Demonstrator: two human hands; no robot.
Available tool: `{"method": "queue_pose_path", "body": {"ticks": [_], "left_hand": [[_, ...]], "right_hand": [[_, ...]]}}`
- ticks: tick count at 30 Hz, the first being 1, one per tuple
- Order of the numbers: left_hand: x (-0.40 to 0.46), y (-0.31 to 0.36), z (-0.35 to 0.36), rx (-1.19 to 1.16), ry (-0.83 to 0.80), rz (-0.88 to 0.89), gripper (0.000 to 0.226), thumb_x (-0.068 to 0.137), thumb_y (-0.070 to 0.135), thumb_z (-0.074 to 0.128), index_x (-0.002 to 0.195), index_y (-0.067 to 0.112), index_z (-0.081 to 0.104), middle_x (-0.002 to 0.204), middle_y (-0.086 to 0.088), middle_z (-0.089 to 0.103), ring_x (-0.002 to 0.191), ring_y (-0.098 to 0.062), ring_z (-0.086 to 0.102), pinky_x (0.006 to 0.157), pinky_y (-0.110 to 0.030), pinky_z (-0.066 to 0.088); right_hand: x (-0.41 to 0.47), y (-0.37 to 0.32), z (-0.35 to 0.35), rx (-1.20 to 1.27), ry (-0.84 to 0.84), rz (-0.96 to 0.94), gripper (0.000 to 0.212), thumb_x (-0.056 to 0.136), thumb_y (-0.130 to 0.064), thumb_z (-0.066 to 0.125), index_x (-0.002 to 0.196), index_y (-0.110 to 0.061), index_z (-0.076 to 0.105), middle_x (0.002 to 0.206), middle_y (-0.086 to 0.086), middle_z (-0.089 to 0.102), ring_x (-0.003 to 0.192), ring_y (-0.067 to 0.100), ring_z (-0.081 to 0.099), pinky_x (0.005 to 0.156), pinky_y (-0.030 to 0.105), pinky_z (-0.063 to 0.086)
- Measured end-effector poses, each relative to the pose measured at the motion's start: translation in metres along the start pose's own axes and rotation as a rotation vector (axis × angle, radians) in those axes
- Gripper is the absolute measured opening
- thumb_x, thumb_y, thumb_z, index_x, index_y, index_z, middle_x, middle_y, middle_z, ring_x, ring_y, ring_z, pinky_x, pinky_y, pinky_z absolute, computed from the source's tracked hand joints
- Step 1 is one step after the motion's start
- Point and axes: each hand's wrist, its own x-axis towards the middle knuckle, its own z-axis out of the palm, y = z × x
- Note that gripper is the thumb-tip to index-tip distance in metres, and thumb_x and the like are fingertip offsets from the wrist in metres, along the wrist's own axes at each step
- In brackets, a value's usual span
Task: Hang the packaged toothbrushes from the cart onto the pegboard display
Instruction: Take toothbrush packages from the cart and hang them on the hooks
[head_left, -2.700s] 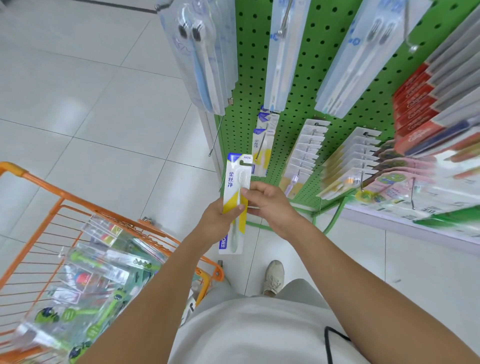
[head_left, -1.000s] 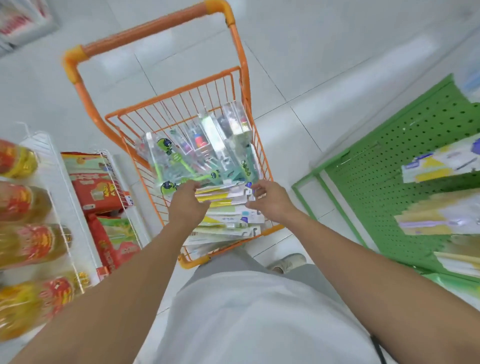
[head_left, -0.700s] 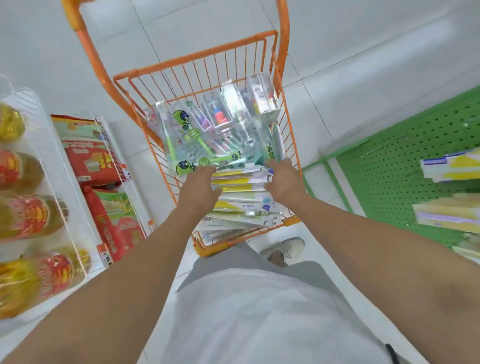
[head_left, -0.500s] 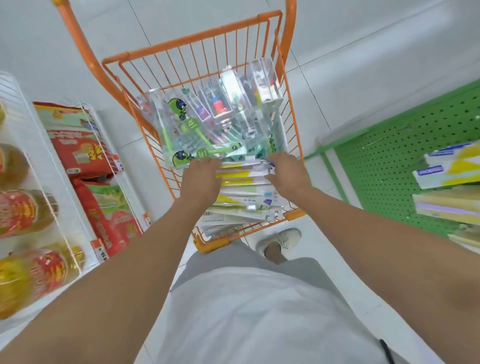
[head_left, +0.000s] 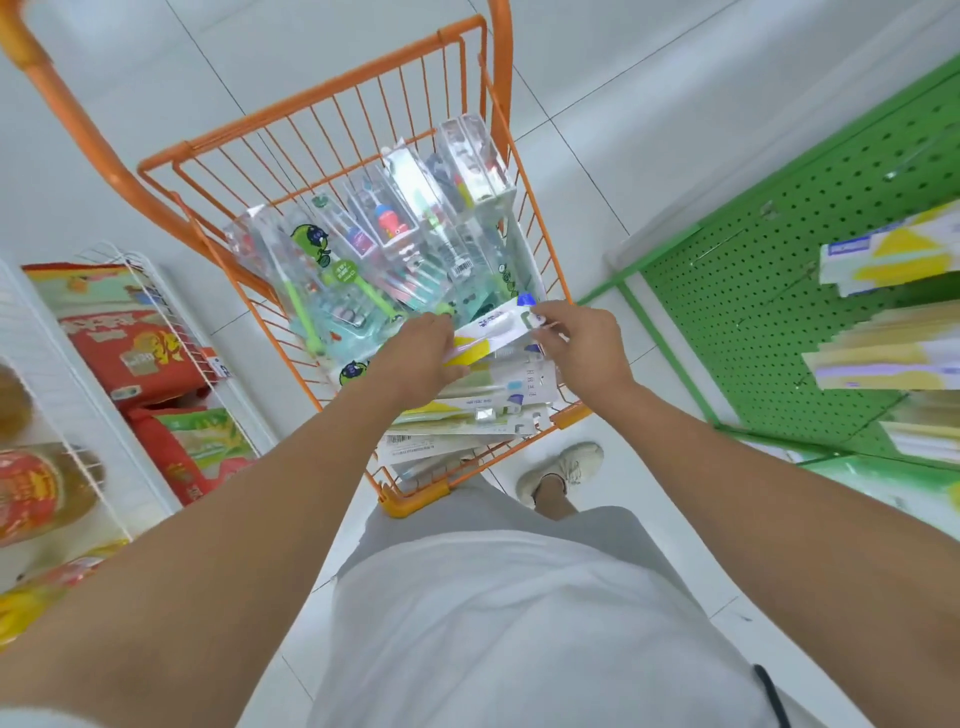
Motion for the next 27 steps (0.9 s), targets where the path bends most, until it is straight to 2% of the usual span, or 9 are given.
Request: {"method": "queue_pose_path", "body": {"ticks": [4,7,11,13,15,17,19,22,27], "left_hand": [[-0.007,0.001,0.004,-0.162,0.044,-0.027,0.032,0.092,0.038,0.069,0.097,0.016,0.046,0.081,0.004,0.047,0.07,-0.019,0.043,0.064,-0.036,0.037],[-0.009,0.0,0.003,-0.248,0.112,-0.013,0.035,0.088,0.036,0.074,0.096,0.014,0.048,0.084,0.003,0.046,0.07,-0.016,0.041,0.06,-0.032,0.033],[-0.014,-0.002,0.002,-0.384,0.238,-0.069,0.048,0.081,0.027,0.082,0.105,0.014,0.042,0.084,0.005,0.041,0.072,-0.018,0.038,0.06,-0.032,0.032],[-0.018,0.002,-0.004,-0.505,0.304,-0.133,0.061,0.077,0.021,0.086,0.118,0.016,0.041,0.098,0.0,0.048,0.086,-0.021,0.046,0.069,-0.035,0.04],[-0.02,0.012,-0.017,-0.559,0.318,-0.174,0.061,0.077,0.015,0.085,0.126,0.016,0.048,0.104,-0.007,0.058,0.088,-0.022,0.056,0.069,-0.033,0.047],[-0.02,0.029,-0.036,-0.54,0.28,-0.156,0.029,0.082,0.013,0.079,0.108,0.017,0.066,0.09,-0.003,0.067,0.071,-0.013,0.06,0.063,-0.027,0.045],[-0.02,0.054,-0.055,-0.603,0.201,-0.125,0.008,0.086,0.023,0.077,0.093,0.024,0.072,0.085,0.001,0.072,0.07,-0.009,0.064,0.065,-0.027,0.049],[-0.016,0.098,-0.073,-0.613,0.072,-0.057,0.018,0.086,0.04,0.077,0.097,0.027,0.071,0.089,0.005,0.073,0.08,-0.013,0.067,0.066,-0.028,0.05],[-0.002,0.175,-0.066,-0.656,-0.146,0.091,0.028,0.074,0.016,0.088,0.098,0.019,0.074,0.096,0.0,0.078,0.092,-0.017,0.073,0.085,-0.035,0.058]], "right_hand": [[-0.006,-0.008,-0.005,0.422,0.084,0.203,0.031,0.08,-0.006,0.081,0.11,-0.011,0.076,0.097,0.003,0.075,0.084,0.013,0.072,0.08,0.021,0.059],[-0.007,-0.014,-0.006,0.676,0.167,0.375,0.027,0.076,0.001,0.084,0.098,-0.013,0.076,0.084,0.006,0.075,0.077,0.016,0.072,0.079,0.028,0.061],[-0.005,-0.021,-0.011,0.888,0.17,0.539,0.039,0.07,0.014,0.082,0.1,-0.009,0.07,0.093,0.013,0.065,0.073,0.022,0.069,0.062,0.03,0.059],[-0.006,-0.025,-0.02,0.918,0.107,0.551,0.041,0.071,0.015,0.08,0.101,-0.01,0.068,0.102,0.016,0.071,0.076,0.024,0.071,0.065,0.033,0.061],[-0.008,-0.03,-0.038,0.928,0.024,0.509,0.039,0.074,0.013,0.078,0.105,-0.01,0.069,0.103,0.02,0.075,0.08,0.026,0.07,0.08,0.042,0.06],[-0.011,-0.036,-0.063,0.951,-0.036,0.439,0.036,0.078,0.009,0.076,0.107,-0.012,0.07,0.097,0.018,0.077,0.078,0.024,0.069,0.084,0.041,0.058],[-0.015,-0.041,-0.091,0.99,-0.041,0.371,0.035,0.08,0.008,0.074,0.108,-0.013,0.07,0.089,0.013,0.077,0.074,0.02,0.067,0.077,0.035,0.058],[-0.022,-0.041,-0.134,1.026,0.013,0.292,0.035,0.082,0.008,0.073,0.109,-0.013,0.07,0.082,0.009,0.077,0.068,0.016,0.066,0.072,0.03,0.057],[-0.039,-0.017,-0.199,1.06,0.217,0.21,0.032,0.081,0.008,0.074,0.106,-0.013,0.071,0.075,0.007,0.075,0.067,0.018,0.066,0.079,0.035,0.053]]}}
